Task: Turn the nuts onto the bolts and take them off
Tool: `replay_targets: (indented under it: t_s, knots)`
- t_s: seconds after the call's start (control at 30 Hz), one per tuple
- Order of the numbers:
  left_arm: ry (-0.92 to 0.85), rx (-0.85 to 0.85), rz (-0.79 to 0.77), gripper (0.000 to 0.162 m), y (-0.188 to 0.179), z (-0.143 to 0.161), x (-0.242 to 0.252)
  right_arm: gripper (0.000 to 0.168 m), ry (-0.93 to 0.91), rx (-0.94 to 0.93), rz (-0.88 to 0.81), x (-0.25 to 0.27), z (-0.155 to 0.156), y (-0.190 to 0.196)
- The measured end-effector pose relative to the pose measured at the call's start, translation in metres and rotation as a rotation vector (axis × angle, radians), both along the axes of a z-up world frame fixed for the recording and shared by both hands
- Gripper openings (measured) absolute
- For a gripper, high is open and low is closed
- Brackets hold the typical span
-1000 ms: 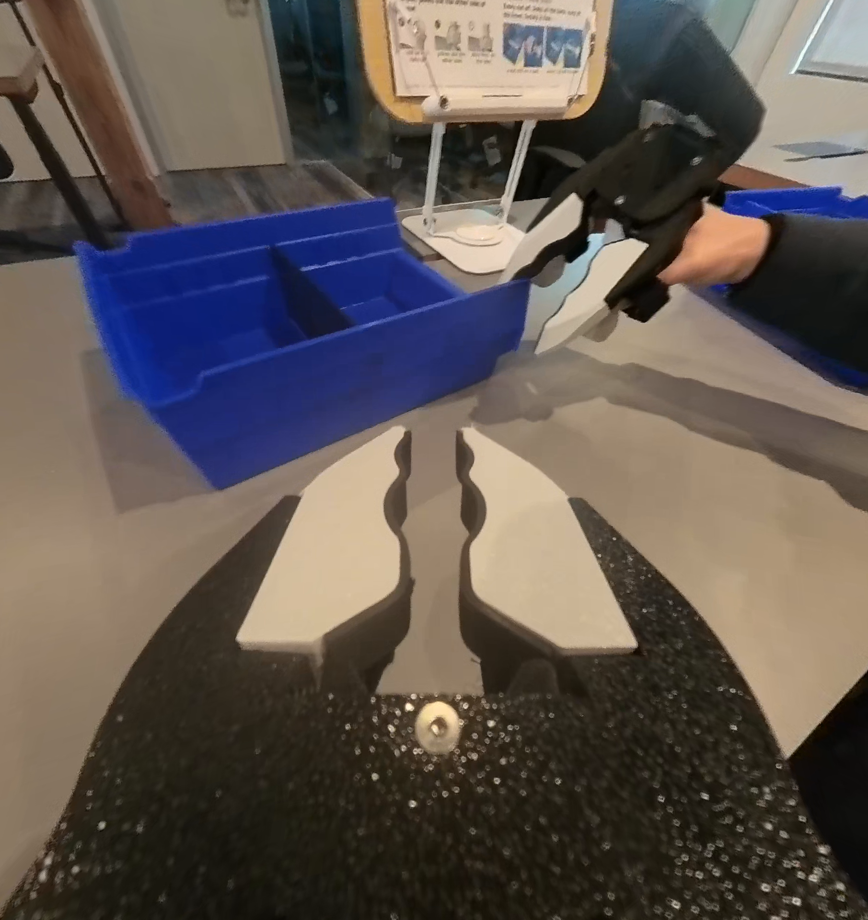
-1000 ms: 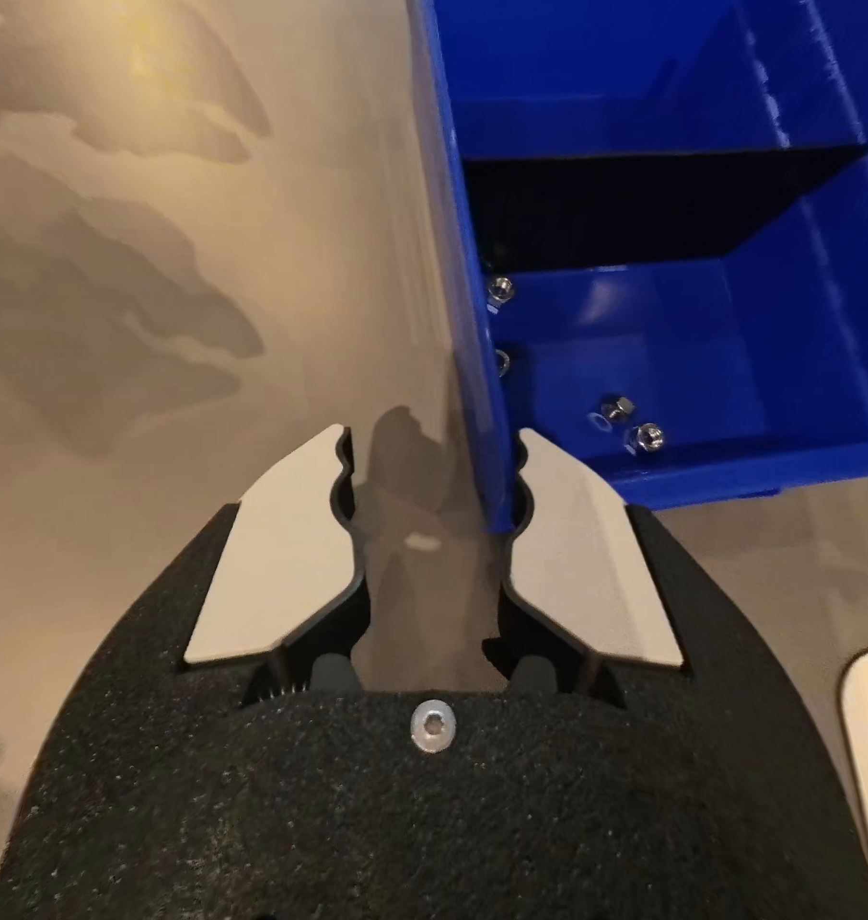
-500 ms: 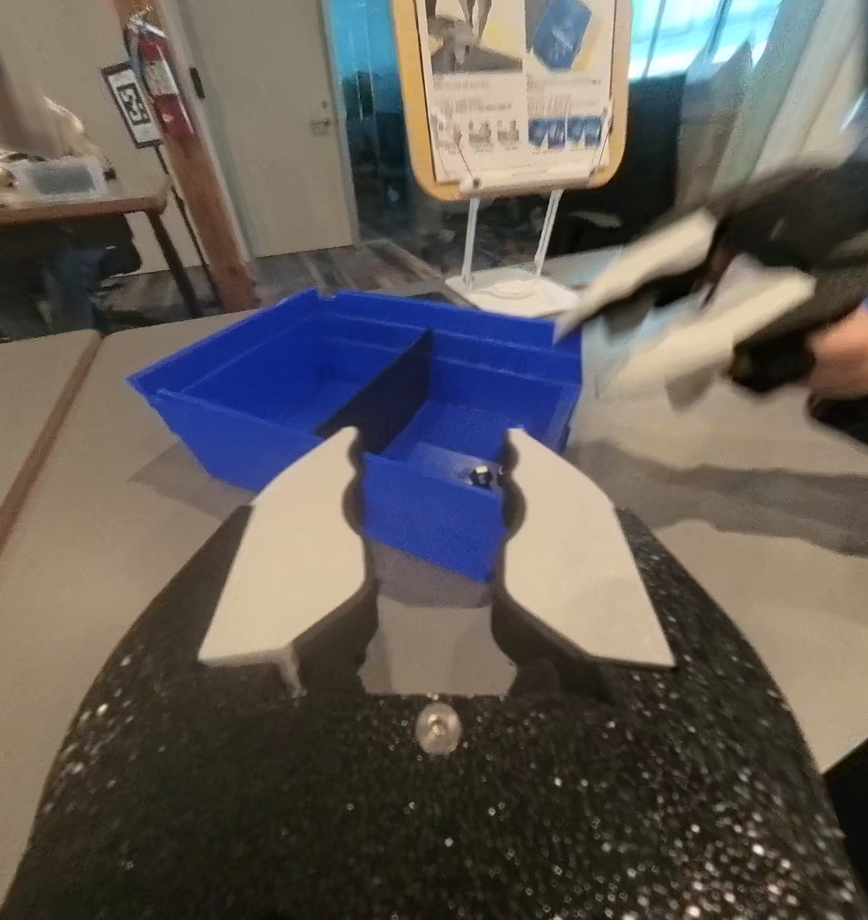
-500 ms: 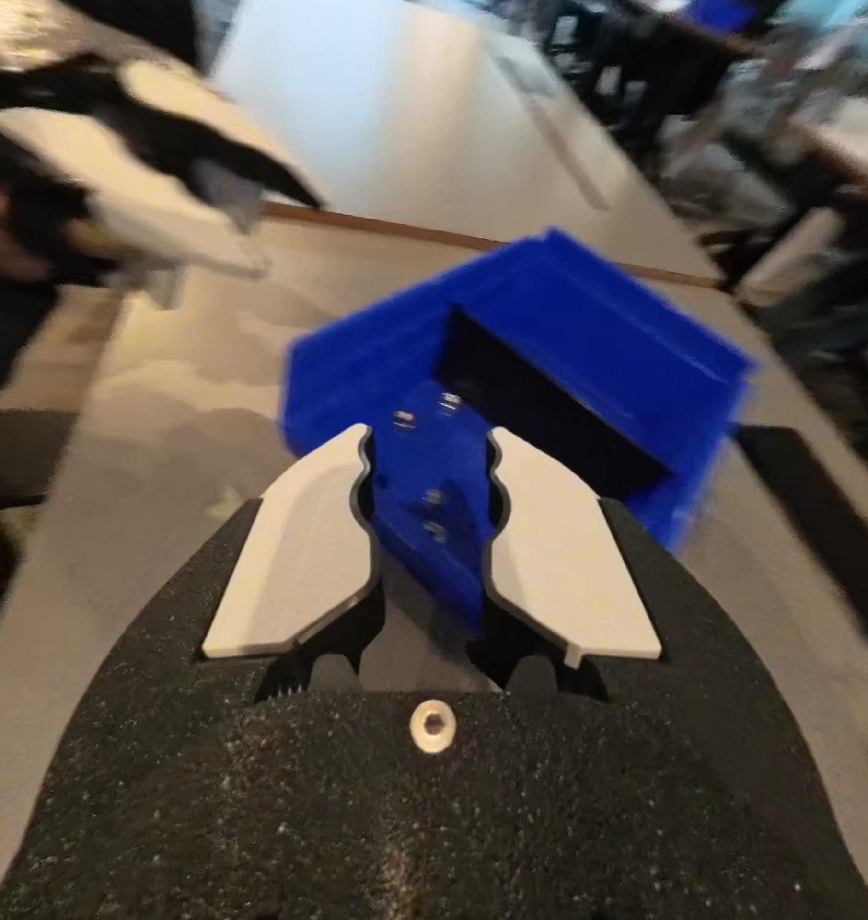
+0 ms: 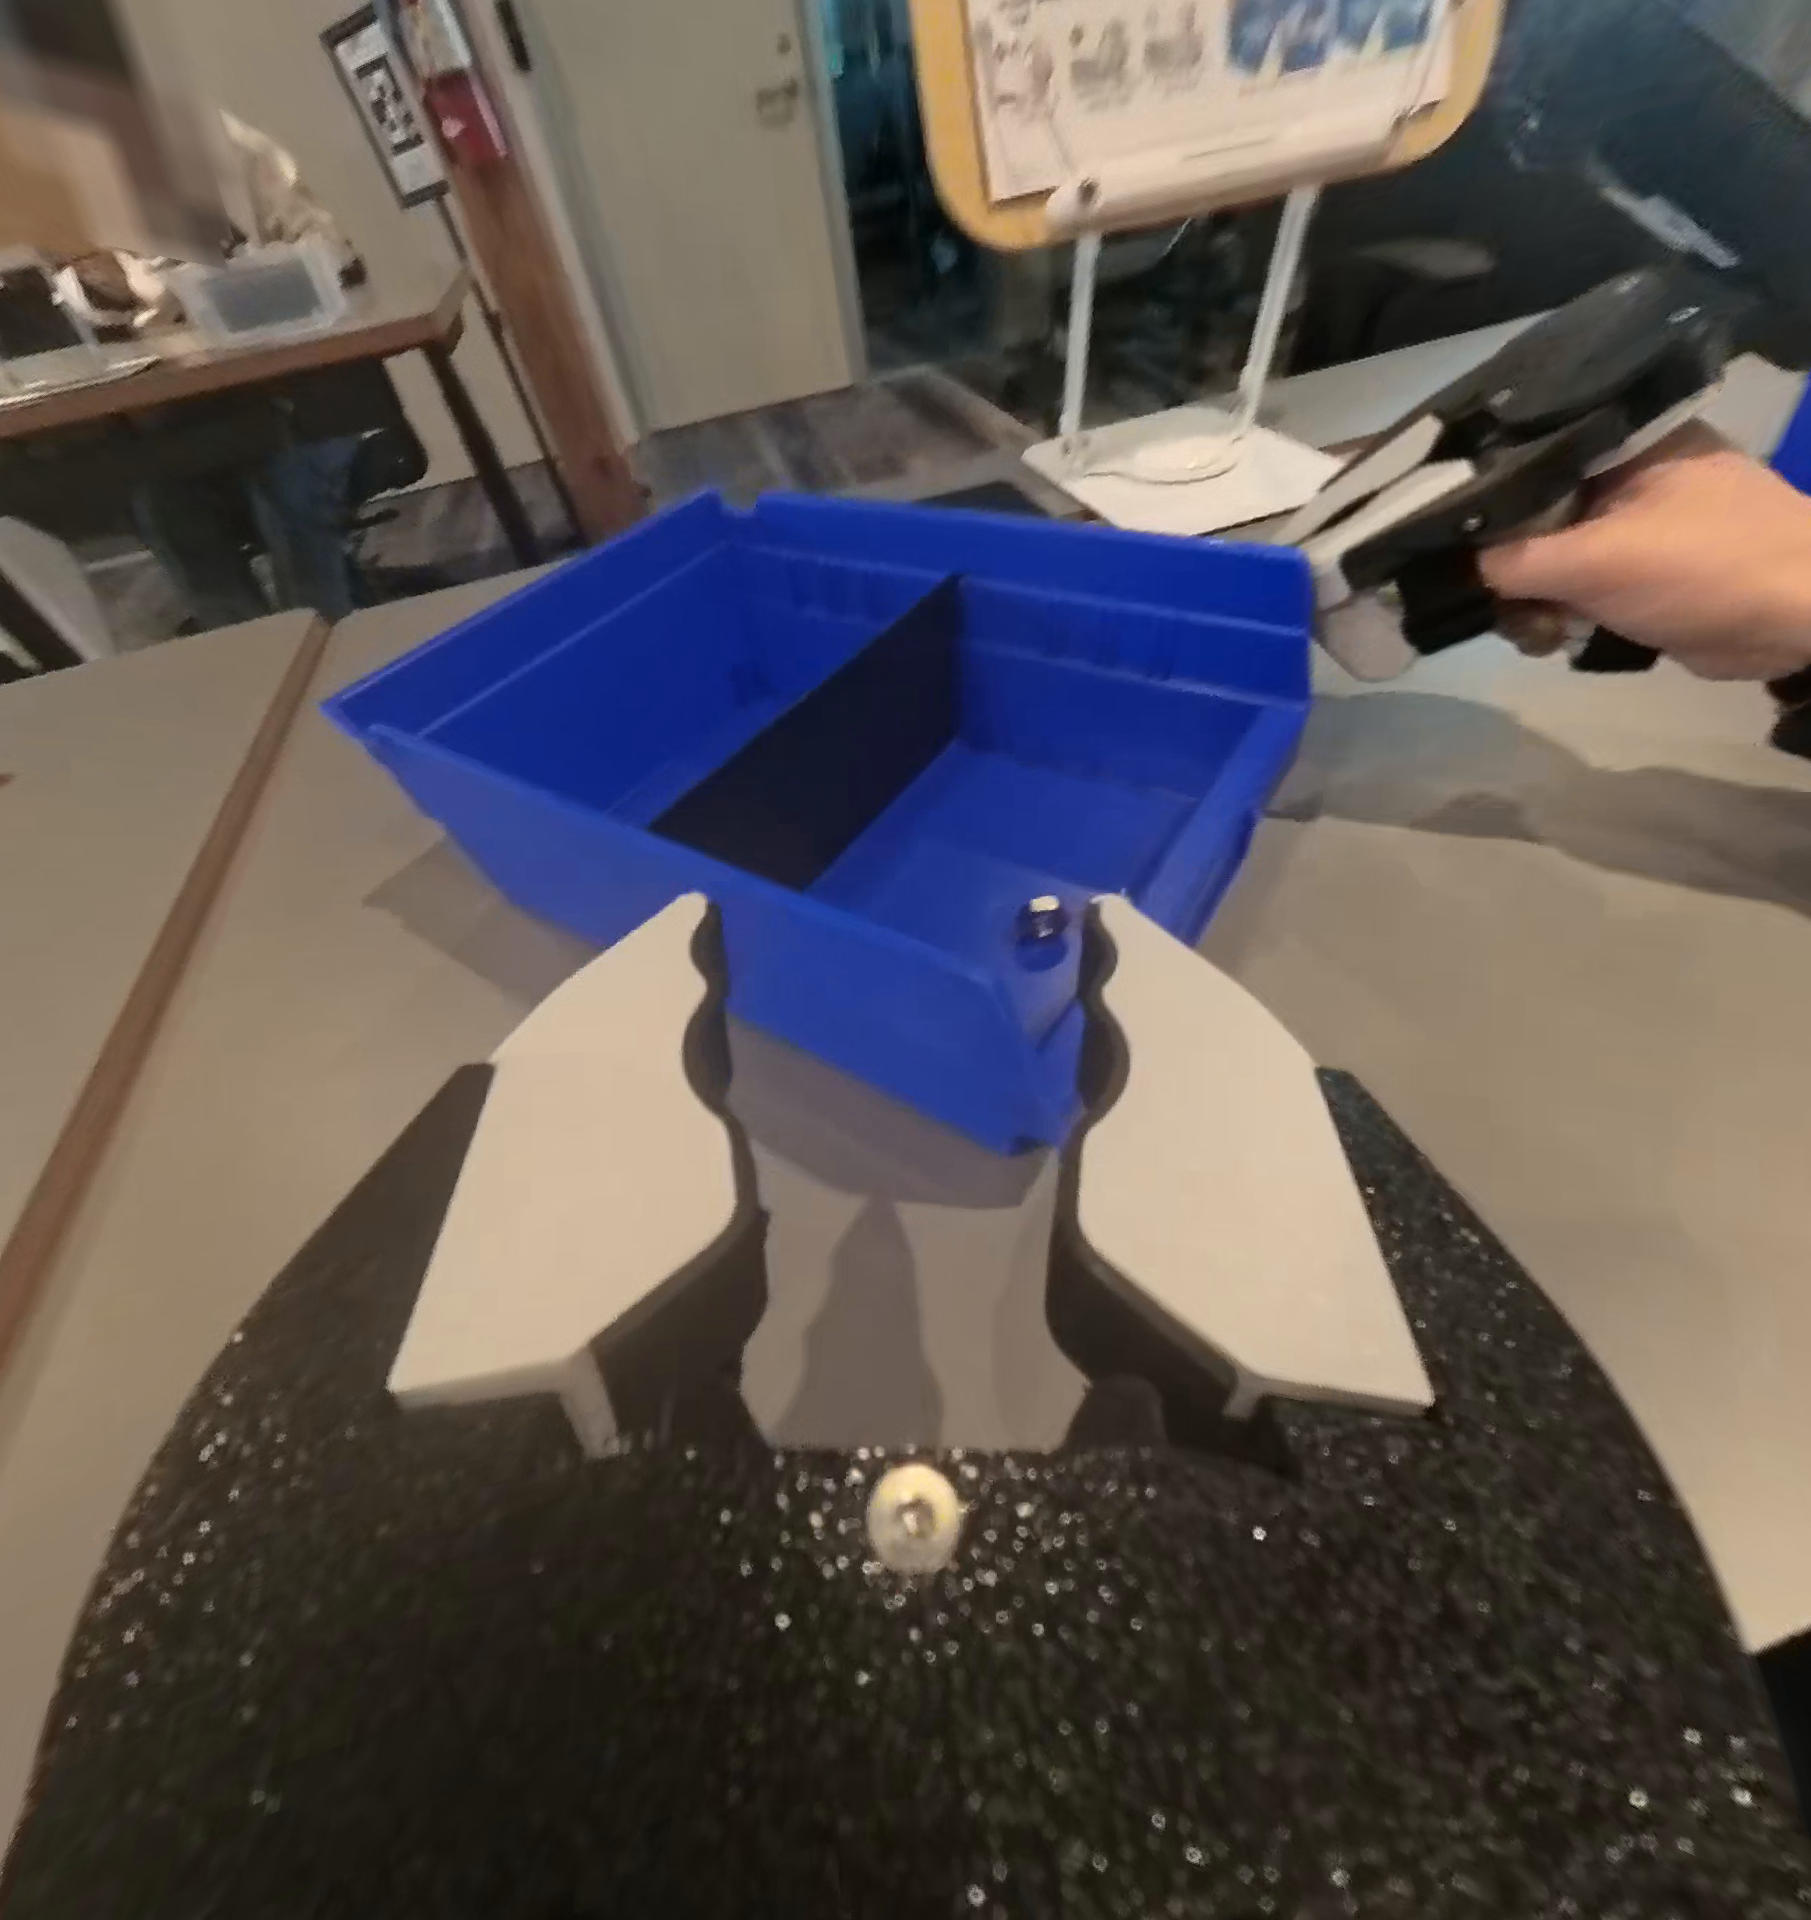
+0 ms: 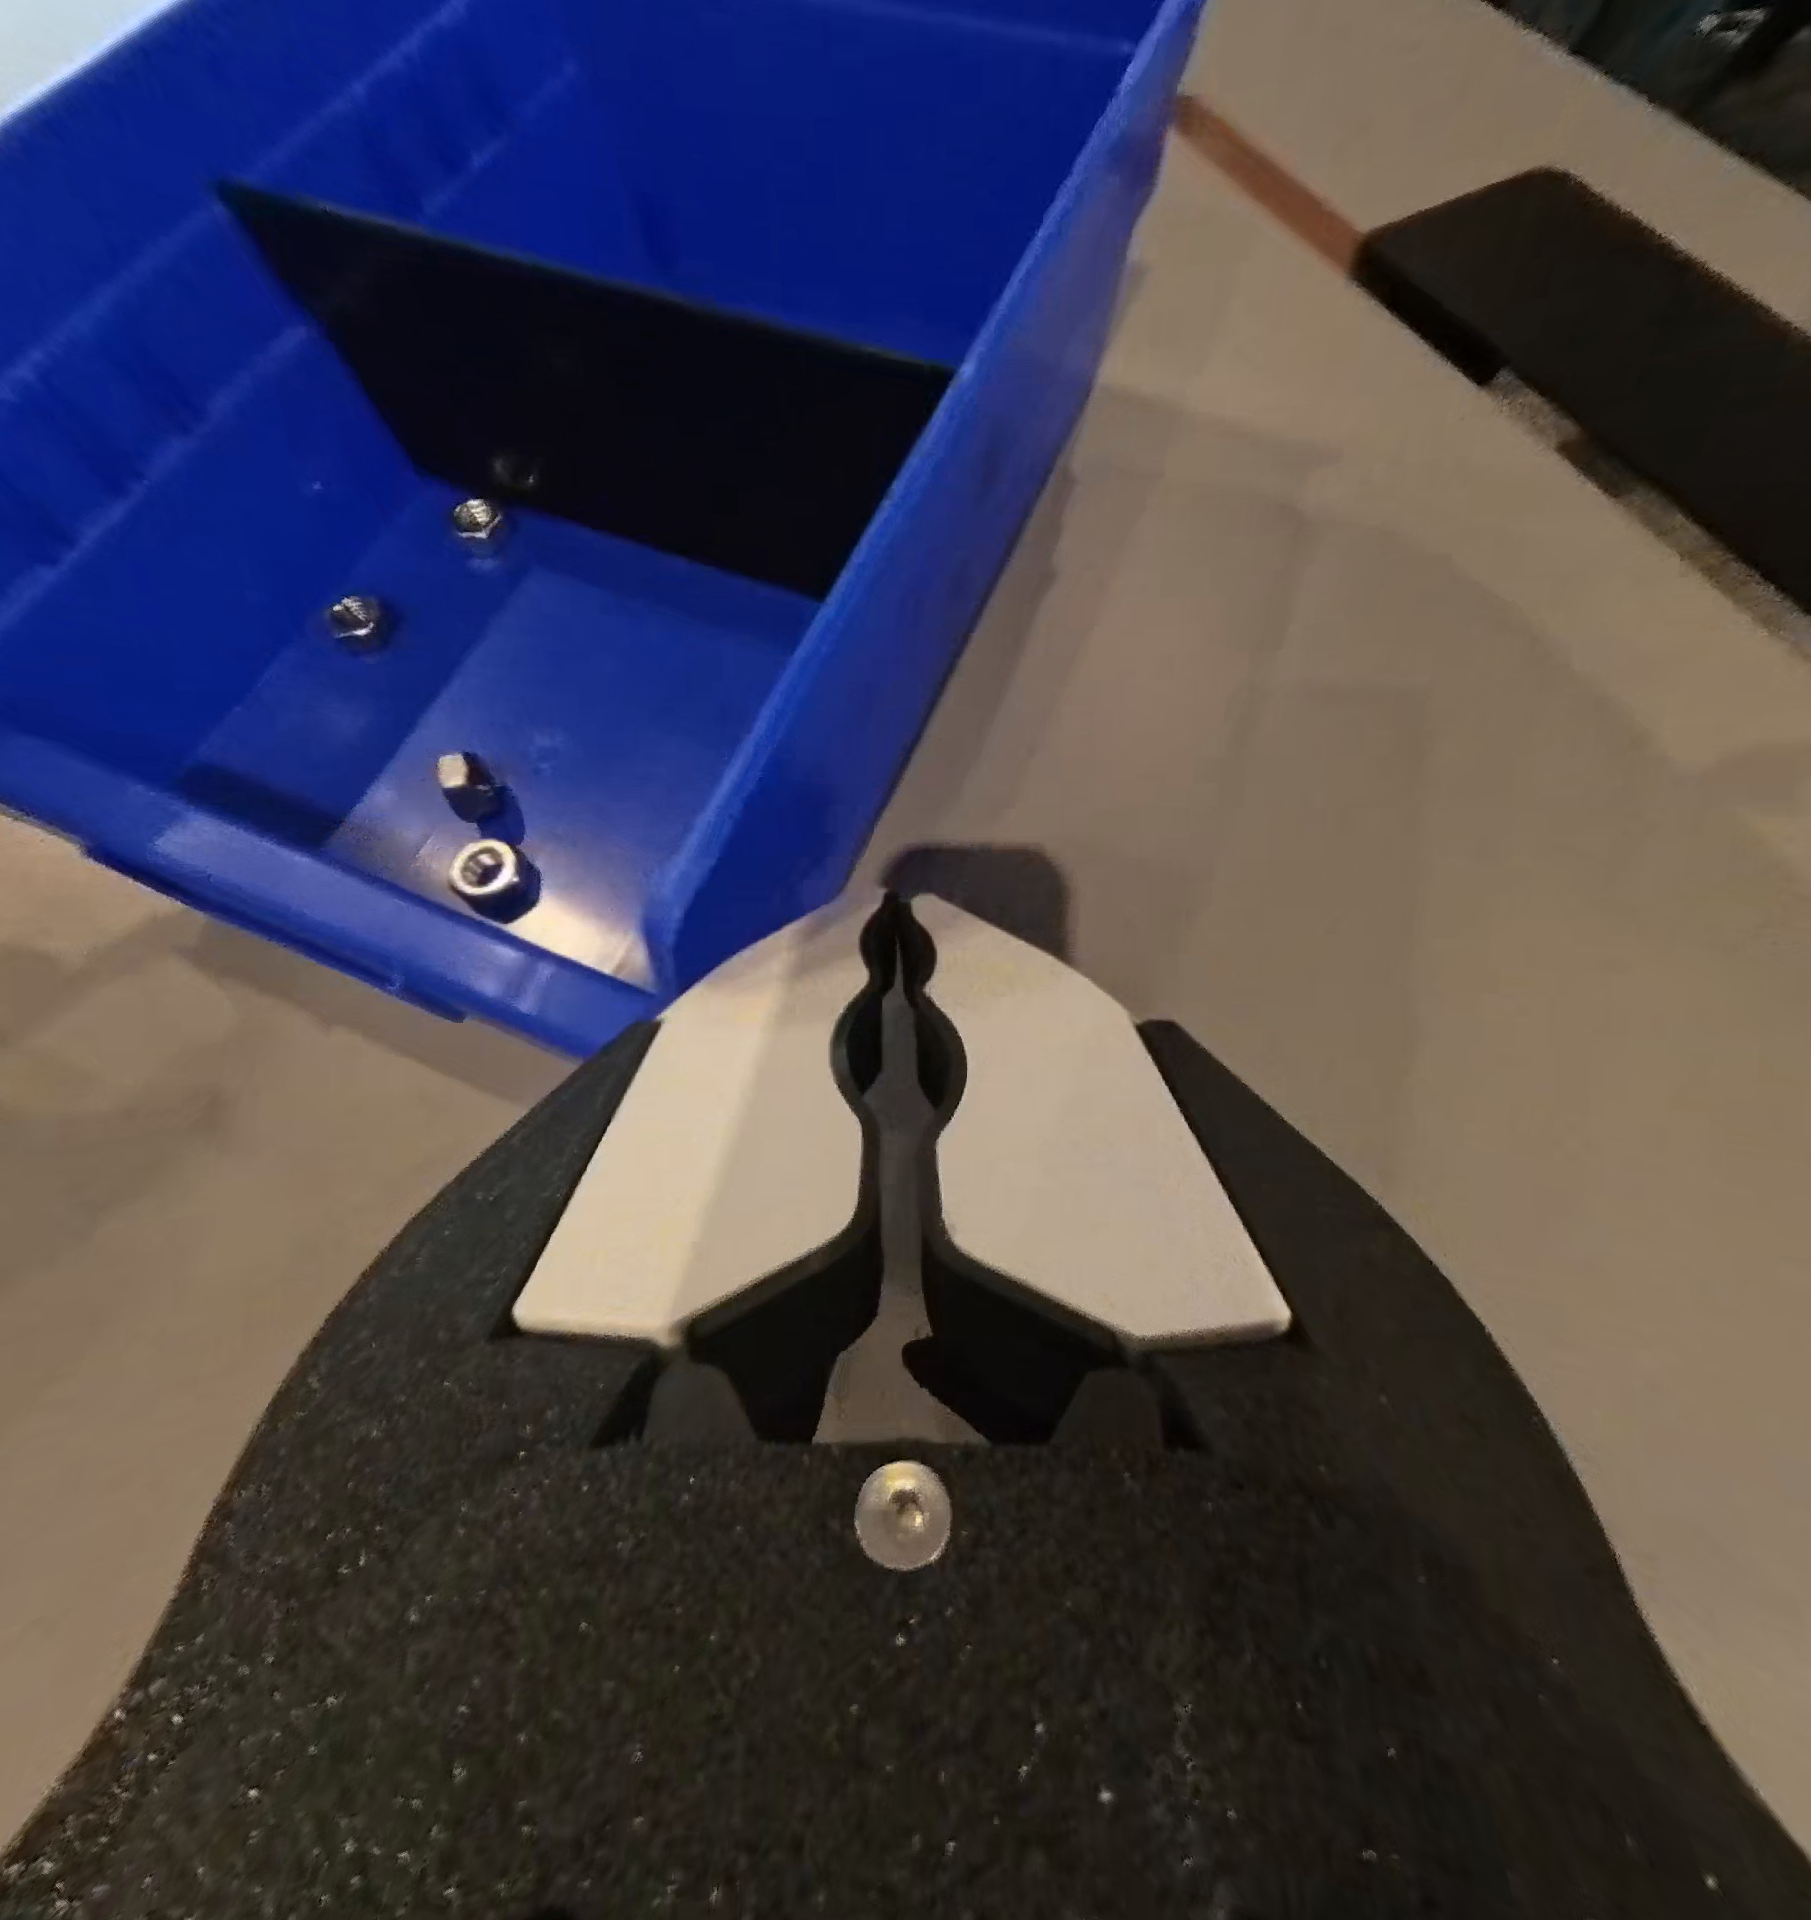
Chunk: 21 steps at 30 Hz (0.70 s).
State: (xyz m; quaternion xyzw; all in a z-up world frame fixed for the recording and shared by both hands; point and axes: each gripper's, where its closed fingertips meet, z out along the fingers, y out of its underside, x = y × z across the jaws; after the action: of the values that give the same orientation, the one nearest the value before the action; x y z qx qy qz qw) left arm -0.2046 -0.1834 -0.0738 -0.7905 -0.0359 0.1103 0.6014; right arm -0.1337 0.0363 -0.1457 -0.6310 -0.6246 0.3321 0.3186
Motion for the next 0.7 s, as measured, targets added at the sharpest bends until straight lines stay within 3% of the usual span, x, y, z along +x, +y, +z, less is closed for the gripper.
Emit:
replay_targets:
  t_s: [0.23, 0.43, 0.7]
  knots:
    - [-0.018, 0.027, 0.102, 0.059, -0.013, 0.003, -0.025, 0.000, 0.041, 0.001, 0.089, -0.016, -0.002, -0.046]
    - [-0.046, 0.057, 0.226, 0.071, -0.027, 0.007, -0.047, 0.000, 0.053, 0.176, 0.154, -0.053, -0.001, -0.088]
    - [-0.042, 0.085, 0.298, 0.071, -0.044, 0.016, -0.063, 0.000, 0.099, 0.243, 0.172, -0.105, 0.003, -0.111]
